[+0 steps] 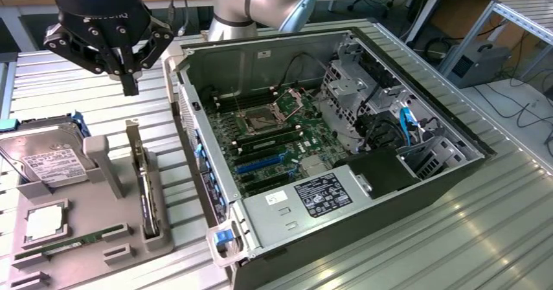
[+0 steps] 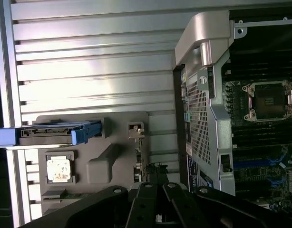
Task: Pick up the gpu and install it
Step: 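Reach for the gpu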
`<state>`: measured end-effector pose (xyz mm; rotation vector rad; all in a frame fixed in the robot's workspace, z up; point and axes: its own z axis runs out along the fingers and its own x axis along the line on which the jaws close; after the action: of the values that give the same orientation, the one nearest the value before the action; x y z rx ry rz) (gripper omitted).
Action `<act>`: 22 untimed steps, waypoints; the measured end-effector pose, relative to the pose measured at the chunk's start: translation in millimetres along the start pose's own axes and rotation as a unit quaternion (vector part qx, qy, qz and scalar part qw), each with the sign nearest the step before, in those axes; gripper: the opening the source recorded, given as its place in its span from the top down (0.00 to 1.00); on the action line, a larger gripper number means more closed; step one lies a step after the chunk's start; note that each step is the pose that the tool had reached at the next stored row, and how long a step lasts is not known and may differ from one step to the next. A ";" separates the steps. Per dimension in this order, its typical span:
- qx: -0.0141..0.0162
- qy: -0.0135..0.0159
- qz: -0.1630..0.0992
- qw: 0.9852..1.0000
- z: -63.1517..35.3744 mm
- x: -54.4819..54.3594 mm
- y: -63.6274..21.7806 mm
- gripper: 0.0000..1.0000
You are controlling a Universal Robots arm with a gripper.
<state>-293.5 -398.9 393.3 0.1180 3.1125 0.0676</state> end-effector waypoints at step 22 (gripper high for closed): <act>0.000 0.000 0.000 1.000 -1.3 10.9 -35.4 0.89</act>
<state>-307.1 -433.4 392.8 0.1179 3.1124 0.0677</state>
